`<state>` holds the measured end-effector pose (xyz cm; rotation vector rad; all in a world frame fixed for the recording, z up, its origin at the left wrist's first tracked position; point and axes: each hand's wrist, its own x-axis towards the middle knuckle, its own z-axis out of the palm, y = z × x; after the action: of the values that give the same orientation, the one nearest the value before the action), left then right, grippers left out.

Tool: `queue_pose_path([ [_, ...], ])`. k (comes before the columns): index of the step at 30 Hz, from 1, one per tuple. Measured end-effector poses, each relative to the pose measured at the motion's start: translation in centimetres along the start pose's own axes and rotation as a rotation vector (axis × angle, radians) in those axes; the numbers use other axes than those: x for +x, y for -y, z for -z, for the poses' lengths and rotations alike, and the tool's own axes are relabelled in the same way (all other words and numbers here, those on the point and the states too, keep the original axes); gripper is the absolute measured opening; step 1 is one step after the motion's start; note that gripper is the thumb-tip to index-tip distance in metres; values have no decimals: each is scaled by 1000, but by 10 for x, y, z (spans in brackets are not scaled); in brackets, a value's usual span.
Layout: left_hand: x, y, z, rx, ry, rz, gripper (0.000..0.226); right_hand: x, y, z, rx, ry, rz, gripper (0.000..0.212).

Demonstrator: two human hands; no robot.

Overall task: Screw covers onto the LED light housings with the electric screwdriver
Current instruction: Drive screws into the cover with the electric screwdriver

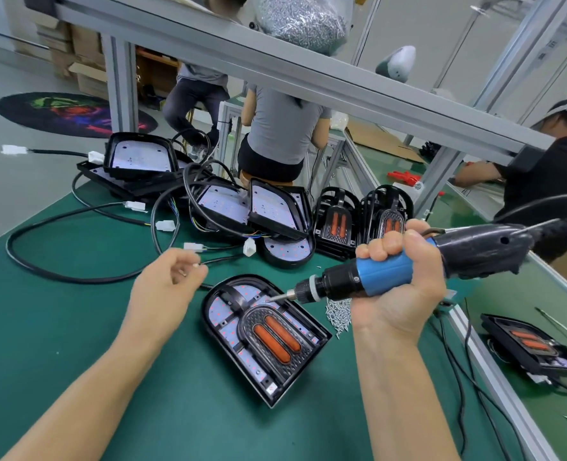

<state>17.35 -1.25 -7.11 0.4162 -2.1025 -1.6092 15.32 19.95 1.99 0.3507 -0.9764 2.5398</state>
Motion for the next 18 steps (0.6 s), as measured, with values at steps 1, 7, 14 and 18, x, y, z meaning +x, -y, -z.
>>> queue_pose_path([
  [1,5,7,1,162,4,61,7,-2,-5,-1,-15,8,-6,21],
  [7,5,24,-16,719,171,124,42,-10,-36,-8,-106,81,-55,21],
  [14,10,19,-24,725,159,132,38,-12,-57,-12,-230,121,-45,21],
  [18,10,20,-25,688,155,133,38,-10,-63,-10,-256,140,-44,25],
])
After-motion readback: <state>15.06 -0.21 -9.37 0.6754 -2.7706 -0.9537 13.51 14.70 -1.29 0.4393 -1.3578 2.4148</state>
